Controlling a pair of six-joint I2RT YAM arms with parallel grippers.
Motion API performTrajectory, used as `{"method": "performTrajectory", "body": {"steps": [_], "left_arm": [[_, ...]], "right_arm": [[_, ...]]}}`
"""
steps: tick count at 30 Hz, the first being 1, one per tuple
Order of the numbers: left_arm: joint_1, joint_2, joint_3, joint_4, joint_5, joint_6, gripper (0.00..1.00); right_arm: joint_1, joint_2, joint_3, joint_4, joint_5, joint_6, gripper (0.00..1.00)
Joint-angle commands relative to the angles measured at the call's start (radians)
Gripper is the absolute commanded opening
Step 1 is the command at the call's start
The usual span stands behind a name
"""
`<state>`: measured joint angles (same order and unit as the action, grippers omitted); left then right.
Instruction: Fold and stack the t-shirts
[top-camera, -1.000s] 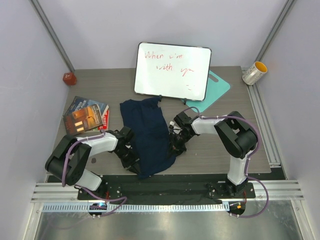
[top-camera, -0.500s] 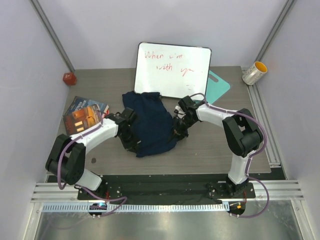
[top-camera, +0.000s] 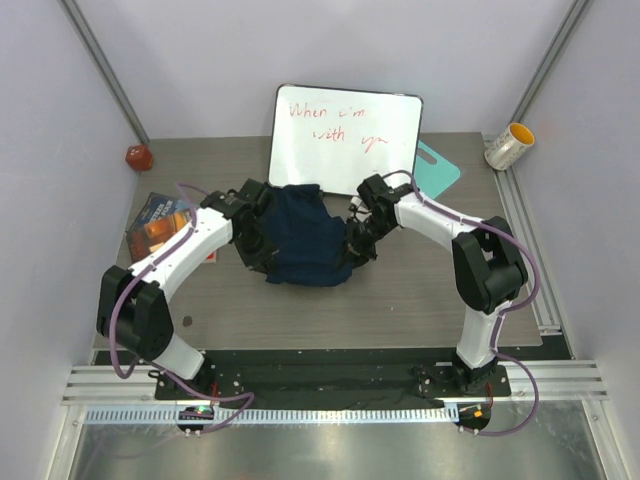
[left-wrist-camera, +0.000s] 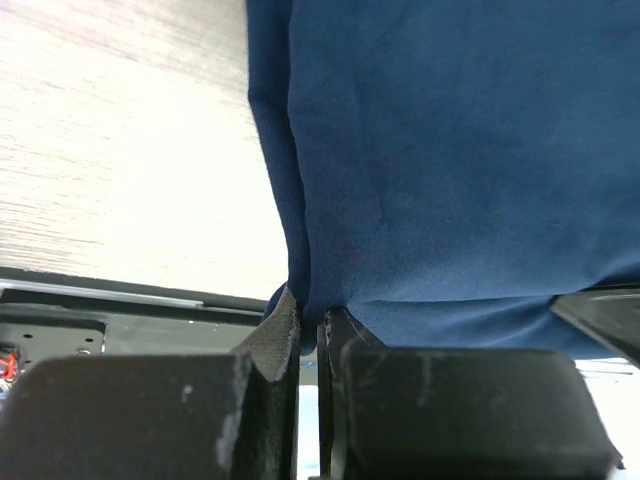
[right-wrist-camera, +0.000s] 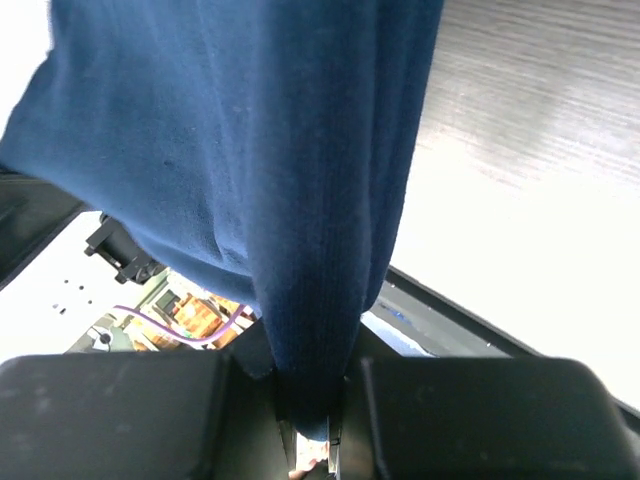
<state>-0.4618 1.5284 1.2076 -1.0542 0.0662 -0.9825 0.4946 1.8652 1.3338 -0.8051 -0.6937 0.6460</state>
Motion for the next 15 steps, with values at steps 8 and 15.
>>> {"method": "performTrajectory", "body": {"steps": [8,15], "left_arm": [[0.029,0.099,0.272,-0.168,-0.170,0.061,0.00],[0.035,0.134,0.340,-0.196,-0.178,0.085,0.00]], "right_arm": [[-0.018,0.115,0.295,-0.132,-0.007,0.004,0.09],[-0.021,0.180,0.320,-0.137,-0.046,0.012,0.10]]}}
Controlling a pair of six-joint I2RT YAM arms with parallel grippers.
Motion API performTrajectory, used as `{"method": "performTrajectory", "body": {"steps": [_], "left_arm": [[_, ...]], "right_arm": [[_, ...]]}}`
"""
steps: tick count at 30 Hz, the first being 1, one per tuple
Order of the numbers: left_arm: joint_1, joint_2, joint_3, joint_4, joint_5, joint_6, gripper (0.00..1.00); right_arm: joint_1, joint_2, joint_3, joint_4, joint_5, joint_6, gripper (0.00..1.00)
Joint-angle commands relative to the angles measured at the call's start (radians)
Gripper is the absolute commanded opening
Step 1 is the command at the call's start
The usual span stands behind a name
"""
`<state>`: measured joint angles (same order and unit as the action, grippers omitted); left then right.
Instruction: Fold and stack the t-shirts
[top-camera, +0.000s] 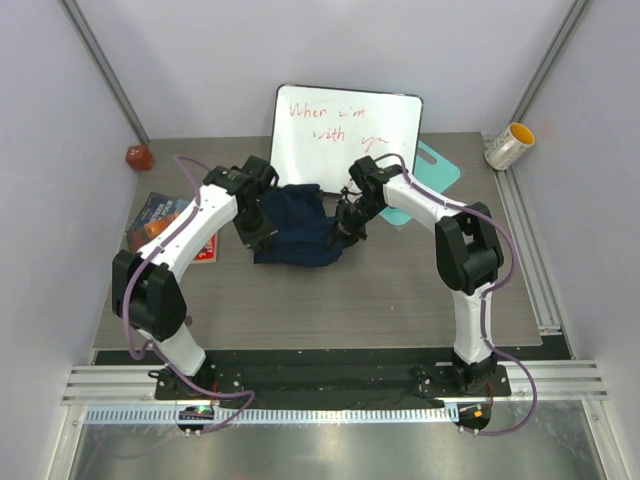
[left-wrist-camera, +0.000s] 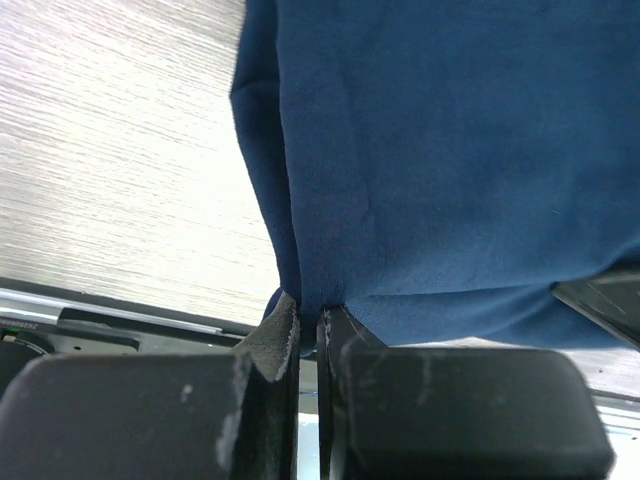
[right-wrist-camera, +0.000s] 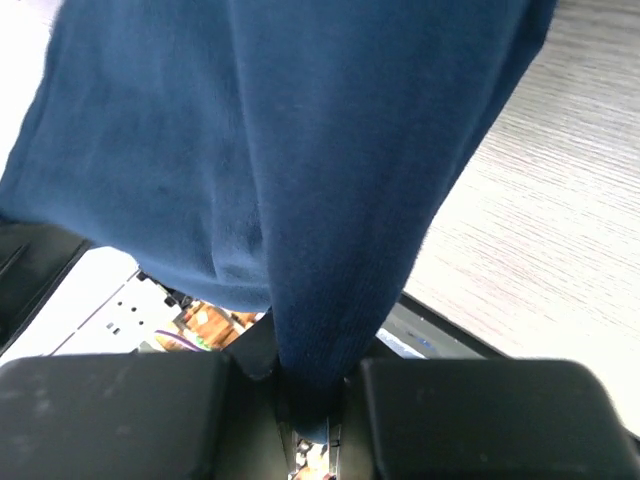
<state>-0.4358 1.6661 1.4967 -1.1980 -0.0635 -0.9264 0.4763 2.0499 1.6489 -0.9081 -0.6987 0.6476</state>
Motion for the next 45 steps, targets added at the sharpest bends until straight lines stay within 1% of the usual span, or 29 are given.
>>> {"method": "performTrajectory", "body": {"steps": [1,6,11,14,15,18,20,21,23,24,26,27,28,30,32,34,38,43,45], "left_arm": [[0.009,0.000,0.050,-0.051,-0.045,0.031,0.00],[0.011,-0.003,0.027,-0.064,-0.029,0.035,0.00],[0.011,-0.038,-0.059,-0.101,-0.024,0.034,0.00],[0.009,-0.061,-0.117,-0.140,-0.007,0.034,0.00],[0.009,-0.087,-0.139,-0.147,0.002,0.032,0.01],[0.008,-0.149,-0.228,-0.144,0.014,0.023,0.10],[0.006,-0.173,-0.289,-0.140,0.011,0.015,0.11],[0.006,-0.201,-0.332,-0.129,0.013,0.012,0.13],[0.000,-0.226,-0.371,-0.115,0.033,0.006,0.16],[-0.004,-0.250,-0.401,-0.101,0.043,0.003,0.19],[-0.015,-0.272,-0.417,-0.091,0.051,-0.002,0.24],[-0.018,-0.294,-0.421,-0.089,0.048,-0.006,0.30],[-0.020,-0.305,-0.424,-0.086,0.044,-0.008,0.33],[-0.020,-0.325,-0.423,-0.074,0.025,-0.011,0.37],[-0.020,-0.347,-0.435,-0.036,0.024,-0.011,0.40],[-0.020,-0.358,-0.467,0.000,0.028,-0.015,0.40],[-0.037,-0.359,-0.532,0.125,0.037,-0.015,0.40],[-0.109,-0.373,-0.621,0.230,0.024,-0.038,0.40],[-0.148,-0.391,-0.641,0.255,0.007,-0.058,0.40]], "right_arm": [[-0.002,-0.014,-0.026,-0.019,-0.048,0.009,0.10],[0.004,-0.045,-0.130,-0.006,-0.053,-0.008,0.08],[0.048,-0.118,-0.265,0.038,-0.051,0.010,0.07],[0.079,-0.151,-0.354,0.078,-0.047,0.029,0.10],[0.087,-0.166,-0.392,0.087,-0.044,0.037,0.11],[0.107,-0.198,-0.461,0.136,-0.028,0.055,0.15],[0.120,-0.209,-0.510,0.162,-0.019,0.070,0.16],[0.125,-0.217,-0.526,0.193,-0.019,0.078,0.19],[0.136,-0.221,-0.572,0.225,-0.012,0.096,0.23],[0.146,-0.218,-0.584,0.245,-0.009,0.099,0.29],[0.156,-0.215,-0.604,0.253,0.004,0.104,0.34],[0.163,-0.215,-0.607,0.255,0.013,0.104,0.37],[0.165,-0.221,-0.609,0.256,0.025,0.103,0.42],[0.168,-0.229,-0.618,0.261,0.050,0.100,0.47],[0.170,-0.238,-0.633,0.268,0.067,0.101,0.48],[0.176,-0.247,-0.650,0.281,0.080,0.096,0.49],[0.179,-0.289,-0.730,0.310,0.136,0.084,0.48],[0.177,-0.368,-0.805,0.311,0.250,0.050,0.48],[0.177,-0.443,-0.836,0.305,0.275,0.053,0.48]]}}
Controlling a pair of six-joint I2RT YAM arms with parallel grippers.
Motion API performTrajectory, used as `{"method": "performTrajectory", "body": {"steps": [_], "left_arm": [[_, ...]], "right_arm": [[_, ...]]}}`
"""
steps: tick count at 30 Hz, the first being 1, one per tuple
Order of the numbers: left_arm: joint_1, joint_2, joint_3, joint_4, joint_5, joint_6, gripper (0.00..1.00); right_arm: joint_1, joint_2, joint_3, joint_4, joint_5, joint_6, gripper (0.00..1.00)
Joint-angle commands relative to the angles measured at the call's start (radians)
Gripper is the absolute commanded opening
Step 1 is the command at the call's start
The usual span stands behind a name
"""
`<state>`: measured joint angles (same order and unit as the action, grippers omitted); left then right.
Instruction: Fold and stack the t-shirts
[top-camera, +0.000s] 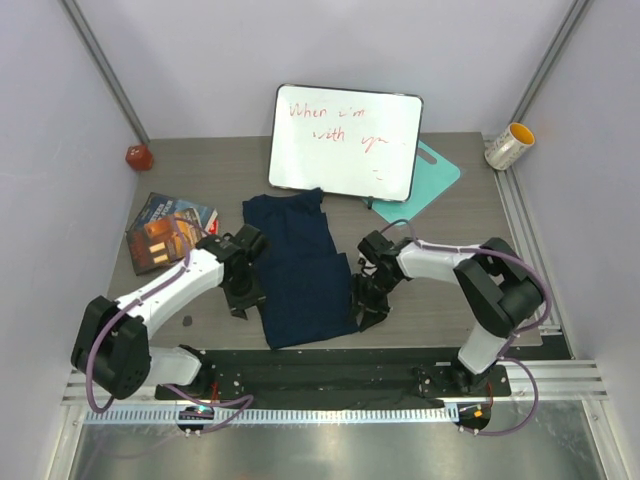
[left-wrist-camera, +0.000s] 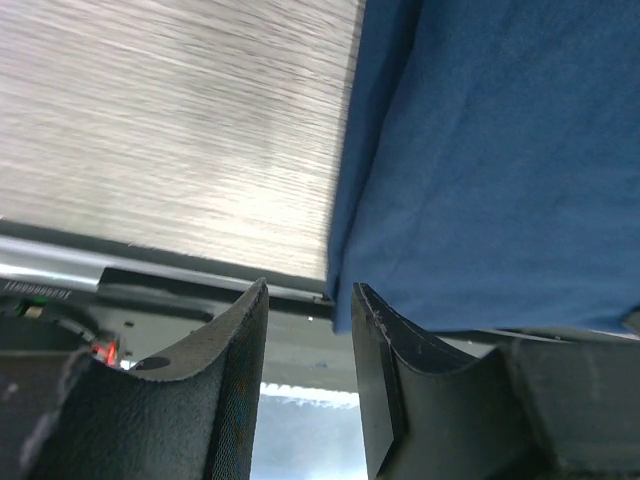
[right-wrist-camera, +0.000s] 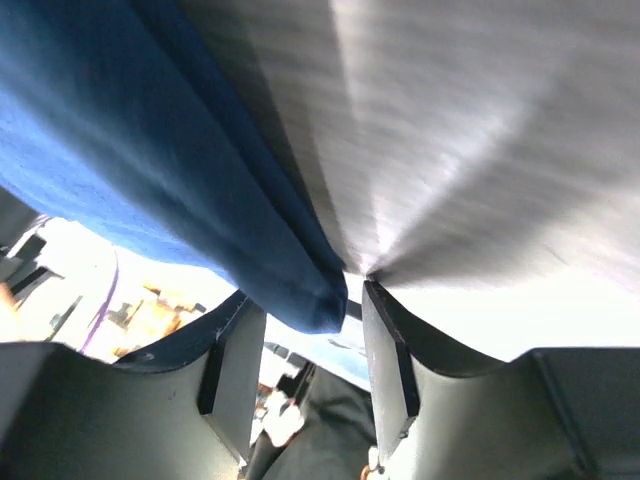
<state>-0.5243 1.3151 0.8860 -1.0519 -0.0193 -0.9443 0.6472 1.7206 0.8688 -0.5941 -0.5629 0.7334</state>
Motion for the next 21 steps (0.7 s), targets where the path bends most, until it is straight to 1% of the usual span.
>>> {"method": "performTrajectory", "body": {"steps": [1,3,4,7,8,14,21], "left_arm": [[-0.072,-0.048,-0.033,0.110,-0.051,-0.045,0.40],[-0.103,-0.085,-0.044,0.130,-0.062,-0.048,0.40],[-0.108,-0.096,-0.047,0.128,-0.074,-0.051,0.40],[-0.112,-0.137,-0.042,0.121,-0.083,-0.051,0.40],[-0.112,-0.145,-0.030,0.112,-0.087,-0.050,0.40],[-0.117,-0.182,-0.006,0.104,-0.105,-0.045,0.41],[-0.134,-0.152,-0.004,0.084,-0.114,-0.070,0.41]], "right_arm": [[0.006,-0.140,-0.059,-0.015,0.171,-0.031,0.48],[0.006,-0.209,-0.050,-0.044,0.207,-0.037,0.48],[0.006,-0.229,-0.038,-0.058,0.250,-0.042,0.48],[-0.001,-0.256,0.025,-0.087,0.294,-0.060,0.48],[-0.006,-0.251,0.076,-0.107,0.305,-0.081,0.48],[-0.027,-0.158,0.280,-0.139,0.370,-0.163,0.48],[-0.076,-0.004,0.401,-0.113,0.428,-0.259,0.48]]}}
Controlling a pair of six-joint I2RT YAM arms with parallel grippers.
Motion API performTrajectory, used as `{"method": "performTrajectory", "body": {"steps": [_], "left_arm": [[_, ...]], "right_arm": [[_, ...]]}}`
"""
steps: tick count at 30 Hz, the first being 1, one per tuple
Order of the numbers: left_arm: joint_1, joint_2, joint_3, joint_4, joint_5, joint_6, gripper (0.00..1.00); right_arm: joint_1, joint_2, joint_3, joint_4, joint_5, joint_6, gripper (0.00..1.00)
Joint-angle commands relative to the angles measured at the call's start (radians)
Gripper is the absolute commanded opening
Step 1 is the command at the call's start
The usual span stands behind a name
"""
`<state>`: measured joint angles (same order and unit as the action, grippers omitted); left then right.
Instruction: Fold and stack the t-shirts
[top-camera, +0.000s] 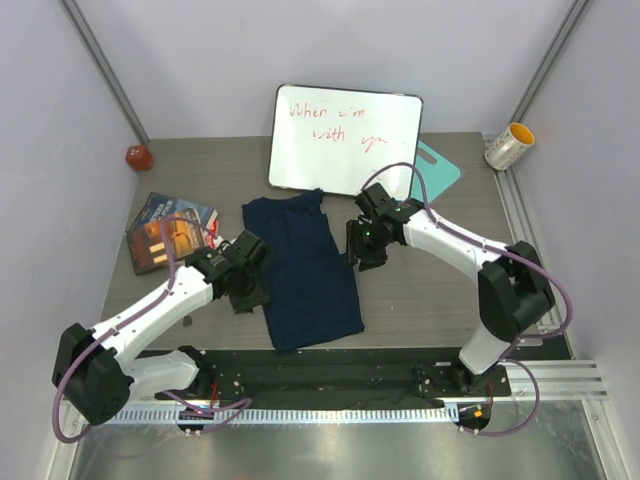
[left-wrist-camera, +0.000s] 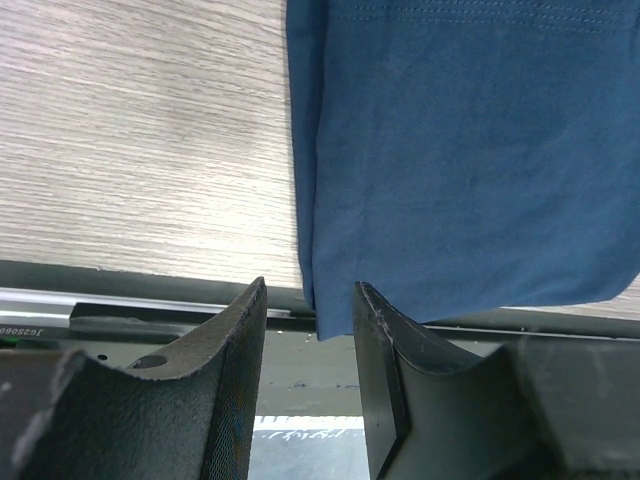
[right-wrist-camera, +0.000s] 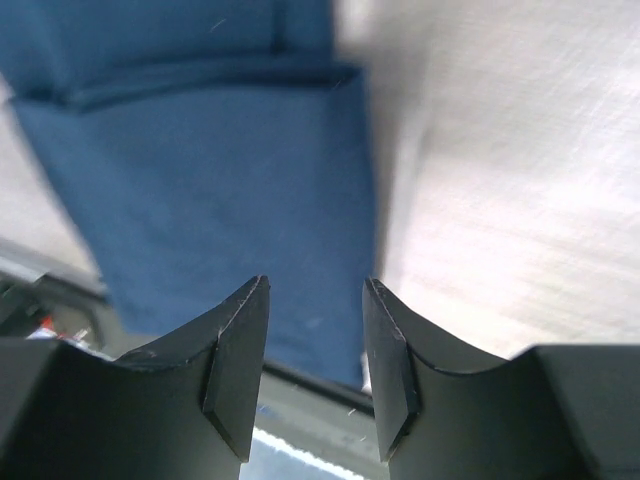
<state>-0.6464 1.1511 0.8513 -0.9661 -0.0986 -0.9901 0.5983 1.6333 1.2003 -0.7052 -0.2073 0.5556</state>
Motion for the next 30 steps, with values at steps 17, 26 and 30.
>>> {"method": "performTrajectory", "body": {"steps": [17,26,30], "left_arm": [[-0.032,0.228,-0.014,0.159,0.008,0.048,0.40],[-0.039,0.161,-0.145,0.247,0.007,0.068,0.48],[-0.039,0.040,-0.297,0.323,0.040,-0.004,0.52]], "right_arm": [[-0.026,0.324,0.108,0.104,-0.001,-0.083,0.47],[-0.008,0.102,0.021,0.101,0.051,-0.059,0.48],[-0.009,0.005,-0.088,0.098,-0.016,-0.043,0.49]]}}
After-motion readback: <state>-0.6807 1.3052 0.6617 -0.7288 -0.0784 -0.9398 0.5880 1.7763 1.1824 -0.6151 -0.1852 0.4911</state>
